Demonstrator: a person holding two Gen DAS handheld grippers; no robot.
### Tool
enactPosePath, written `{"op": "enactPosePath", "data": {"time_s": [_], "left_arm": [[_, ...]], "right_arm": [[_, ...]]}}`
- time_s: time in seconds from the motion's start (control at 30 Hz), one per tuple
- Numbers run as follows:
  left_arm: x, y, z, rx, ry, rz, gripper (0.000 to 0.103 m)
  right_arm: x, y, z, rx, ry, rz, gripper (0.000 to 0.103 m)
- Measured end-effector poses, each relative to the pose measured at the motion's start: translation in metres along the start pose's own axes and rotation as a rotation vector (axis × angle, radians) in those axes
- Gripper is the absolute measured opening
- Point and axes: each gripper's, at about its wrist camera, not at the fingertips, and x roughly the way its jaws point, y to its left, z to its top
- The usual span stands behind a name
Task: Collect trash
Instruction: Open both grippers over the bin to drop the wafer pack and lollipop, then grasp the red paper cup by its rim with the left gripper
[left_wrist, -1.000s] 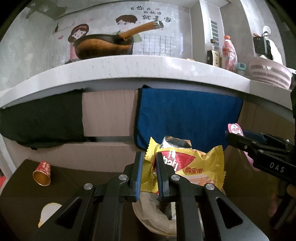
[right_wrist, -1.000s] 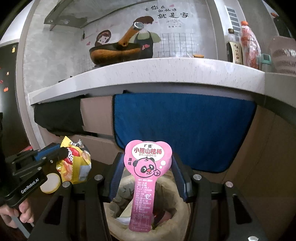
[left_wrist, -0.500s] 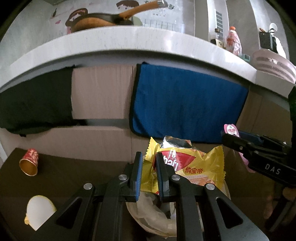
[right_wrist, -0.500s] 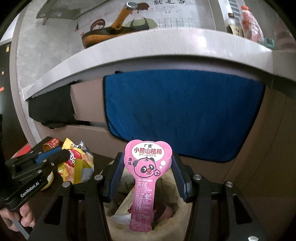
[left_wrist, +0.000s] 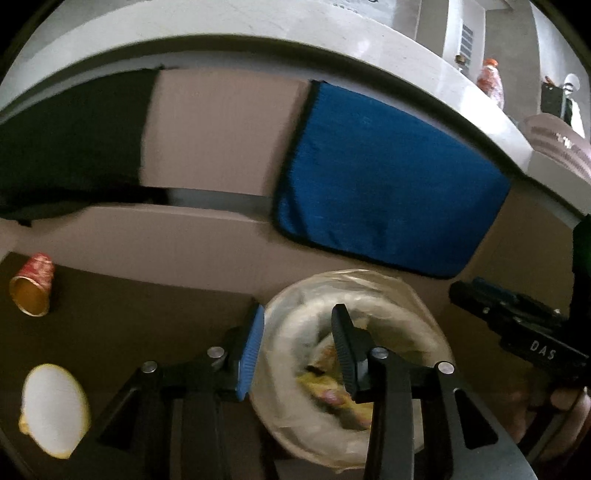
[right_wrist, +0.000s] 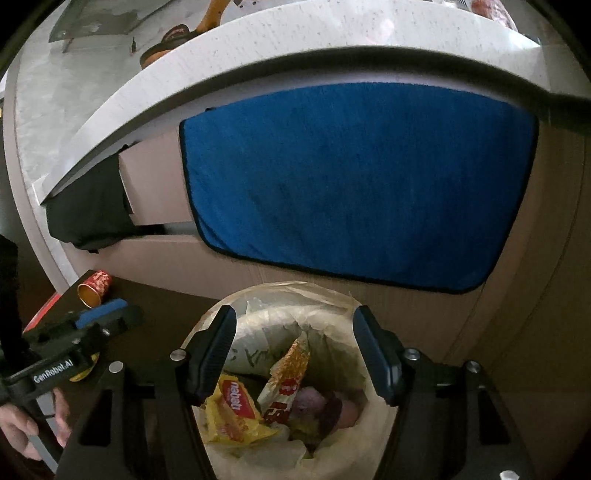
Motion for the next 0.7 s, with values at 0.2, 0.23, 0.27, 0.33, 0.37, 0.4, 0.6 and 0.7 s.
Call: {"op": "enactPosePath", "data": {"time_s": [0.2,0.23,0.27,0.33,0.37,0.4,0.6,0.7], "left_arm": [[-0.024,0.019,-0.002,0.019,-0.022,0.066,0.039],[-0.028,0.023,-0.002,0.017,-0.023,0.076,0.039],[-0.032,0.029,-0.002,0.012,-0.022,0.084,0.039],[-0.042,0.043,-0.003,-0.003,-0.022,0.099,0.039],[-0.046,0.048,-0.004,-0.007,-0.024,0.108,0.039],[-0.052,0.057,-0.005,-0.013,-0.027,0.126,0.039],[-0.086,0.121,-0.011,-0.082,-0.041,0.217,0.039],[-0.103,0.166,-0.016,-0.123,-0.062,0.257,0.039]], "right_arm": [[0.0,0.016,-0.005,-0.004,0.012,0.02,0.063],[0.001,0.023,-0.007,-0.009,0.016,0.031,0.063],[0.001,0.029,-0.008,-0.014,0.017,0.04,0.063],[0.002,0.041,-0.008,-0.025,0.017,0.056,0.063],[0.002,0.051,-0.008,-0.032,0.016,0.07,0.063],[0.003,0.058,-0.008,-0.036,0.016,0.081,0.063],[0.013,0.11,-0.009,-0.084,0.031,0.153,0.063],[0.017,0.134,-0.012,-0.105,0.041,0.181,0.063]]}}
